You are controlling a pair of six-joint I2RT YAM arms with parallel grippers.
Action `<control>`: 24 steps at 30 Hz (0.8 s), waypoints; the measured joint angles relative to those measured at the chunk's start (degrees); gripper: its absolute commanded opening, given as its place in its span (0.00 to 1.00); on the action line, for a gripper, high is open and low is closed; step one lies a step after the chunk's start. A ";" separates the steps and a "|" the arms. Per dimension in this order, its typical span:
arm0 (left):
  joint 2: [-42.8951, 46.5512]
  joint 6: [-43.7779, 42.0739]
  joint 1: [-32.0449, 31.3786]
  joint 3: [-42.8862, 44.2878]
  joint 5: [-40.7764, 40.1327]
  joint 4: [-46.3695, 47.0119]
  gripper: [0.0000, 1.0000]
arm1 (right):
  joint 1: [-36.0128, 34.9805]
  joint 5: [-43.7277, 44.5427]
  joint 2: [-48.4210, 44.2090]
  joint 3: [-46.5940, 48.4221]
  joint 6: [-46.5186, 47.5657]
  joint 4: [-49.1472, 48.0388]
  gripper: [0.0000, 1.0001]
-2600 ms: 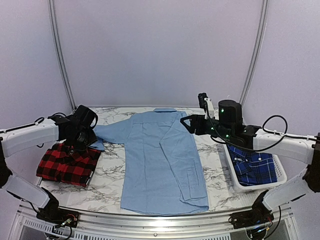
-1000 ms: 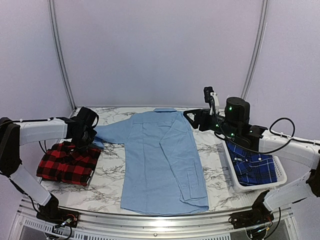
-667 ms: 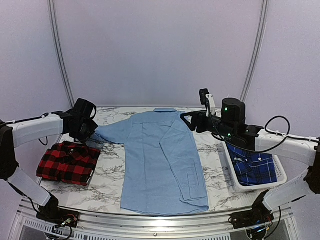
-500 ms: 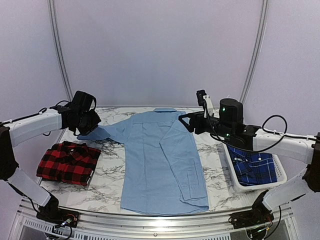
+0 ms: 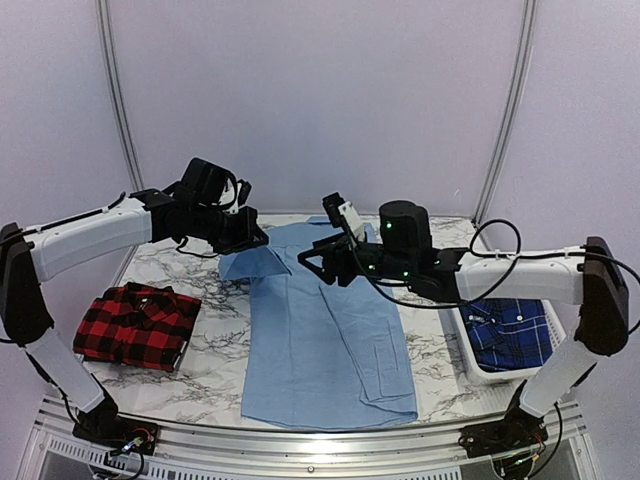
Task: Fold and stack the long sleeve shirts
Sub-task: Pass from the left arm to the right
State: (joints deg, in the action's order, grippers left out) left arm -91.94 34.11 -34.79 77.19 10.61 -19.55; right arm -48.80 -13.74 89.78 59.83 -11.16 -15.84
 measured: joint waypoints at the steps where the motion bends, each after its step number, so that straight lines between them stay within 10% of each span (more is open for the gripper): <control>1: -0.44 -0.61 -0.68 0.66 0.81 0.02 0.00 | -0.55 -0.44 1.44 1.20 0.55 0.04 0.53; 24: -2.99 -3.96 -4.50 3.34 6.10 -0.02 0.00 | -2.62 4.44 13.64 12.92 2.38 8.28 0.26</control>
State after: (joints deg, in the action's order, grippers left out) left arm -94.94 30.15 -39.29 80.53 16.71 -19.57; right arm -51.42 -9.30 103.42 72.75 -8.78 -7.55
